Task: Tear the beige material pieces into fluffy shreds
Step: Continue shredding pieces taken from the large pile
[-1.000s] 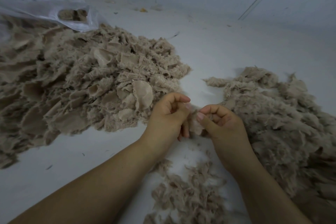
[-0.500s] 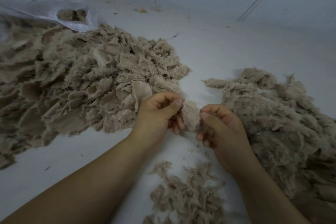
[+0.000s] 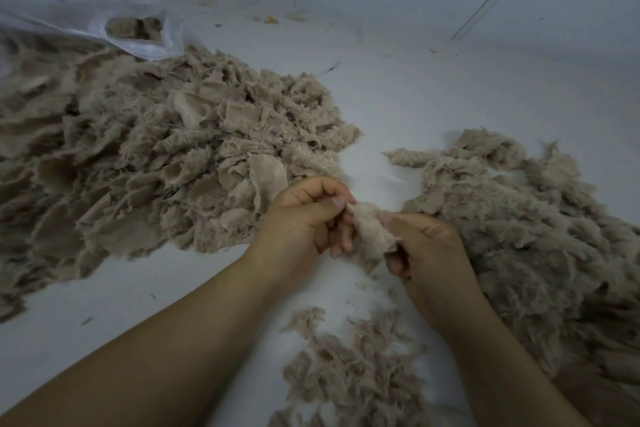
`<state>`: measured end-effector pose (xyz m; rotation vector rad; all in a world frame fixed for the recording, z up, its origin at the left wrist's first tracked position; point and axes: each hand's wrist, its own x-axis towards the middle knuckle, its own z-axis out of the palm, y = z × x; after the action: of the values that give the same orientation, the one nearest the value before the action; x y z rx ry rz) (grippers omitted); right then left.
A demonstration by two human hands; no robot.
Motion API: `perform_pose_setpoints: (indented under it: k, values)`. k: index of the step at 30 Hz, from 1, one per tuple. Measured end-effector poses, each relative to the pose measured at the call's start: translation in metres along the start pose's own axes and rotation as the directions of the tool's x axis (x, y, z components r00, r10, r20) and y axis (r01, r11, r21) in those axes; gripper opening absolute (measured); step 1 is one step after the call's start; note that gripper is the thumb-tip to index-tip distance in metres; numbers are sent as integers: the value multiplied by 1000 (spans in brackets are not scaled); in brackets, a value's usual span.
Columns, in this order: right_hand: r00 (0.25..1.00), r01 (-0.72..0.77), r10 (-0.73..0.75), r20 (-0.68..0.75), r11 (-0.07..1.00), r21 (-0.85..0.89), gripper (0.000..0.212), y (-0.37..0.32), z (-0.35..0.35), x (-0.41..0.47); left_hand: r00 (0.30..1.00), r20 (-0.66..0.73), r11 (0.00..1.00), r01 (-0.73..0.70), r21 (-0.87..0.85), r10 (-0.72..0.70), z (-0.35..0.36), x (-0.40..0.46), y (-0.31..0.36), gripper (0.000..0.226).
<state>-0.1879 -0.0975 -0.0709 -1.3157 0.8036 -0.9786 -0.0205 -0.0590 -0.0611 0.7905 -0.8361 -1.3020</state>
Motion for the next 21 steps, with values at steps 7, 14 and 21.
perform_pose_setpoints:
  k: [7,14,21]
  values:
    - [994,96,-101,-41,989,-116,24,-3,5,-5,988,-146,932,9,362,47,2,2,-12,27]
    - [985,68,-80,-150,994,-85,24,2,6,-3,969,-234,963,-7,269,73,5,0,-9,15]
    - [988,65,-75,-138,995,-77,28,0,6,-2,993,-119,887,64,457,-11,12,-3,-7,20]
